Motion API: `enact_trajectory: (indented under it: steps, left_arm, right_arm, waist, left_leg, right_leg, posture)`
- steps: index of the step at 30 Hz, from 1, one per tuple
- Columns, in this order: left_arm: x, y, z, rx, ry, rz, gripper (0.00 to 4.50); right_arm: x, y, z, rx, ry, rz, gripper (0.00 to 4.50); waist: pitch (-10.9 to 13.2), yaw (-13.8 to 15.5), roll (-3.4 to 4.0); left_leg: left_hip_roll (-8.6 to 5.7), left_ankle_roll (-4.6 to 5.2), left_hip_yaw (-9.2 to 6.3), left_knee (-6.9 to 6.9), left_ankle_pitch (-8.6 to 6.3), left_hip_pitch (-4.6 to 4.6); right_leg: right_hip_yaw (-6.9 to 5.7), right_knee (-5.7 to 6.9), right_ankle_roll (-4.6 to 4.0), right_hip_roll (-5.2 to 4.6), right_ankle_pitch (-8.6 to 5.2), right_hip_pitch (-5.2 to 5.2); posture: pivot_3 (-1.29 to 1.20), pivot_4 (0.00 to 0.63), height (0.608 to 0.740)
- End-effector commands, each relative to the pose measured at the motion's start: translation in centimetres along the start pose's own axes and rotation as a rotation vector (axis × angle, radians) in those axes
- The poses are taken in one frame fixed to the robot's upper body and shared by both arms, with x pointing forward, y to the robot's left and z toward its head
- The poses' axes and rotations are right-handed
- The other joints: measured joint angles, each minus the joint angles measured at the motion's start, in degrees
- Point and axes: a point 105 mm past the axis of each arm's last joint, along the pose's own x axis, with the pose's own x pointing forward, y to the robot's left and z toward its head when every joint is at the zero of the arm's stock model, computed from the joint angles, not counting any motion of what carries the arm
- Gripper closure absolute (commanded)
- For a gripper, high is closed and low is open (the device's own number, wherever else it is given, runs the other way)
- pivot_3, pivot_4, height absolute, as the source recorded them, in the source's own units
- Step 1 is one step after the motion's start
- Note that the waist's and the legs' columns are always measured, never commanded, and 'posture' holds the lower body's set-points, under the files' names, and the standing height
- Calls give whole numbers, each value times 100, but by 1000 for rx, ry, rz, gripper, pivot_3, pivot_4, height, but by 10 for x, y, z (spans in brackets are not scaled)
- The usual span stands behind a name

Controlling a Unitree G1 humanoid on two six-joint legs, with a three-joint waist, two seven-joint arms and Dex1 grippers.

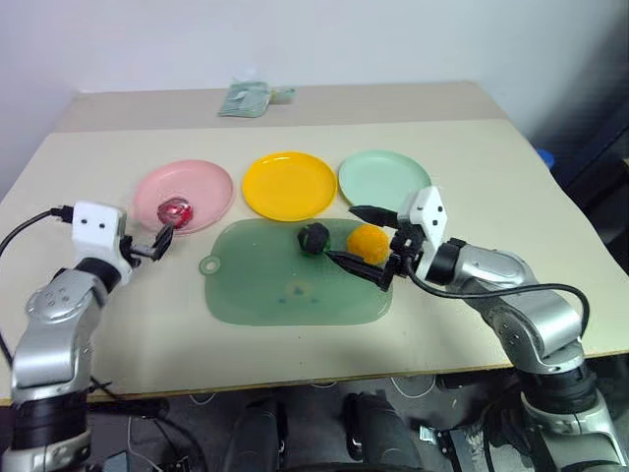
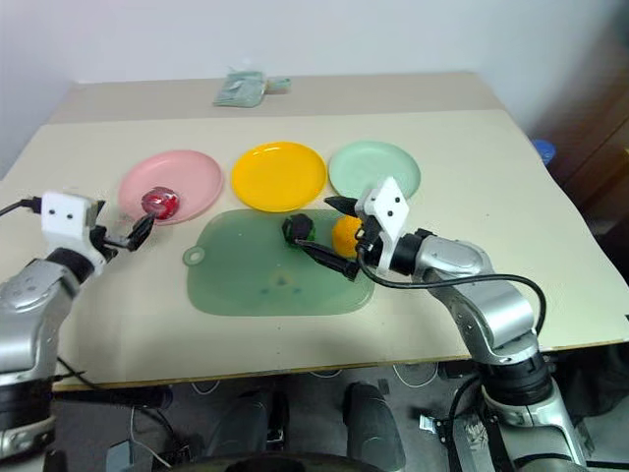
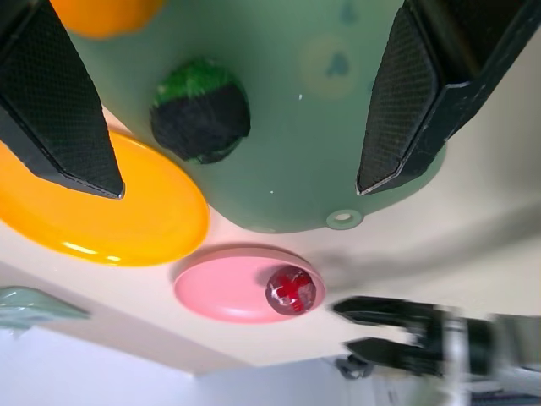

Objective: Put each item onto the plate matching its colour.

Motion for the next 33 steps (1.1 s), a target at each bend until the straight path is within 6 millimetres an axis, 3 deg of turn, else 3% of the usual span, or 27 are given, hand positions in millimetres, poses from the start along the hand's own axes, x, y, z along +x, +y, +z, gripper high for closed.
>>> enact_trajectory:
  steps: [1,16,29,32,33]
  left_arm:
    - [-17,-38,23,33,-79,-225,54]
    - [-38,-111,18,97,-108,-578,54]
    - [-40,-128,19,81,-127,-649,54]
    - [-40,-130,20,78,-129,-651,0]
    - [-40,-130,19,77,-129,-651,0]
  right_arm:
    - [19,-4,3,-52,0,-22,0]
    - [60,-24,-25,-42,153,-141,0]
    - [71,-22,-47,72,234,-163,0]
    - [72,-24,-46,76,229,-171,871]
    - [72,-24,-42,70,210,-174,1347]
  waist:
    - [-3,-33,-5]
    - [-1,-62,-2]
    - [-1,-64,-1]
    - [-1,-59,-1]
    - [-1,-60,0]
  left_leg:
    - [1,0,1,1,0,0]
    - [2,0,4,-2,0,-2]
    - [2,0,3,-2,0,-4]
    - [2,0,3,-2,0,-4]
    - [2,0,4,-2,0,-4]
  right_leg:
    - [0,-2,-1,-1,0,0]
    - [-1,1,-4,9,-2,-8]
    - [-1,2,-4,10,-1,-9]
    - [-1,1,-4,10,-1,-9]
    - [-1,1,-4,9,-1,-9]
  posture:
    - [0,150,740]
    - [0,150,740]
    - [0,150,740]
    - [0,150,740]
    - [0,150,740]
